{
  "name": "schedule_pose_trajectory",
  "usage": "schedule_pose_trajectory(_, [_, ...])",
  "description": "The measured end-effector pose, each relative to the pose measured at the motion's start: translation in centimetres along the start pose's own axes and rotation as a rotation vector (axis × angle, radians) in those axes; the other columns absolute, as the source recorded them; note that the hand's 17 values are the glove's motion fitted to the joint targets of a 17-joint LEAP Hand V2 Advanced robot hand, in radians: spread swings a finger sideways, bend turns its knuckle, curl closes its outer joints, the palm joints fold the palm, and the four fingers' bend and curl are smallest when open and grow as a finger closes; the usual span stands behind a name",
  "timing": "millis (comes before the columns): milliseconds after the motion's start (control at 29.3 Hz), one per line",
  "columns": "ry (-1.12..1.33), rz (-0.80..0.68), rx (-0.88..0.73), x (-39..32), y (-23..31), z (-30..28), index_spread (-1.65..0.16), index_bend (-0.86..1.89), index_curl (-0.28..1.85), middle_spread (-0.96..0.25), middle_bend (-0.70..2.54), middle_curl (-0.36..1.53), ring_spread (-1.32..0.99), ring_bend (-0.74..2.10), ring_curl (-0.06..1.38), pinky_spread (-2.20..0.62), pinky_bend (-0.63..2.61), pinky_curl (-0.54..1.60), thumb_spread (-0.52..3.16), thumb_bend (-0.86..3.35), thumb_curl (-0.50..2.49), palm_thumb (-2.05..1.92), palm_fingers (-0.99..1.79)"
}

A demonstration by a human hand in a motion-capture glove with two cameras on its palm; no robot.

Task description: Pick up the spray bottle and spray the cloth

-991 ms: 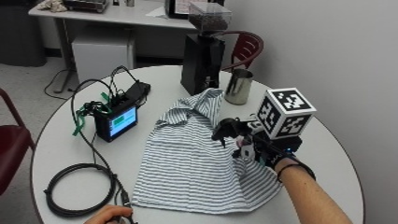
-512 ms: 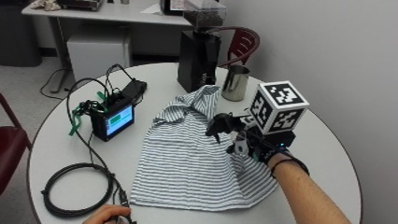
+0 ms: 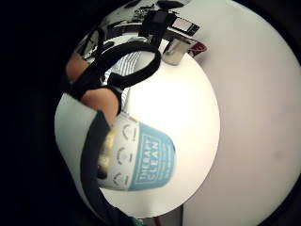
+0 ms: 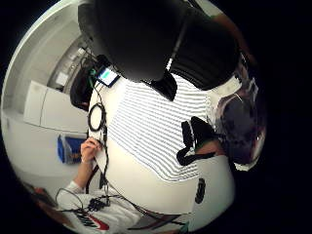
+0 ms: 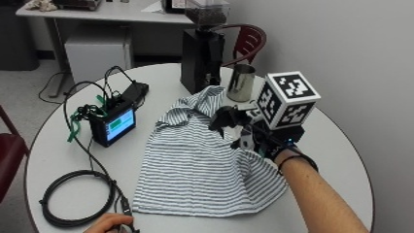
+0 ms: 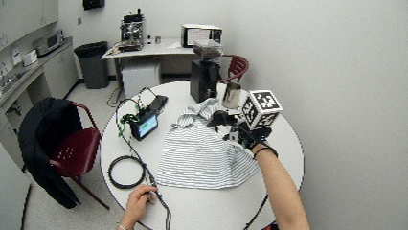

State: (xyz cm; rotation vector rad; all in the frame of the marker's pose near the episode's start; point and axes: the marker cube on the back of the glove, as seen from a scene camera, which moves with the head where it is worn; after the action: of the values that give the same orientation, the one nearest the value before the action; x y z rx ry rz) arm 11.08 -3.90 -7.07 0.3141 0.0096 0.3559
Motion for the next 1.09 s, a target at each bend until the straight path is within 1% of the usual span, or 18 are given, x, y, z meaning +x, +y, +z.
schedule_pose_trajectory(171, [0.019,0.001,-0.085,0.4,1.8,4.1,-0.31,0.1,0.23,-0.08,0.25,0.45,-0.12,0.48,0.41,0.08,0.27,0.36,0.89,-0.02,0.49,0.92,1.04])
schedule_pose_trajectory(239, [0.013,0.001,-0.082,0.4,1.9,4.2,-0.31,0.1,0.23,-0.08,0.24,0.45,-0.12,0.48,0.41,0.08,0.26,0.36,0.89,-0.02,0.49,0.92,1.04])
schedule_pose_trajectory(342, [-0.043,0.004,-0.027,0.5,1.3,2.2,-0.31,0.1,0.23,-0.08,0.24,0.45,-0.12,0.48,0.41,0.08,0.26,0.36,0.89,-0.02,0.49,0.92,1.04])
schedule_pose_trajectory(478, [-0.239,0.043,0.09,1.6,1.4,-1.1,-0.31,0.1,0.23,-0.08,0.24,0.45,-0.12,0.48,0.41,0.08,0.25,0.36,0.89,-0.02,0.49,0.93,1.04])
schedule_pose_trajectory(649, [-0.533,0.124,0.183,4.2,2.8,-1.9,-0.31,0.1,0.23,-0.08,0.24,0.45,-0.12,0.47,0.41,0.08,0.25,0.36,0.89,-0.03,0.49,0.92,1.04])
schedule_pose_trajectory(820, [-0.82,0.175,0.256,8.7,4.6,-0.3,-0.31,0.1,0.24,-0.08,0.24,0.45,-0.12,0.46,0.41,0.08,0.25,0.36,0.89,-0.03,0.49,0.92,1.03])
schedule_pose_trajectory(922, [-0.94,0.234,0.295,10.7,5.4,1.3,-0.32,0.11,0.24,-0.08,0.24,0.45,-0.12,0.45,0.41,0.09,0.24,0.36,0.89,-0.02,0.48,0.93,1.02])
schedule_pose_trajectory(991, [-1.006,0.267,0.3,11.0,5.2,2.8,-0.32,0.11,0.24,-0.09,0.24,0.45,-0.12,0.44,0.41,0.09,0.23,0.36,0.89,-0.02,0.48,0.93,1.01])
schedule_pose_trajectory(1093, [-1.071,0.27,0.288,9.8,4.2,5.0,-0.32,0.11,0.24,-0.09,0.23,0.45,-0.13,0.43,0.41,0.09,0.23,0.36,0.89,-0.03,0.48,0.93,1.01])
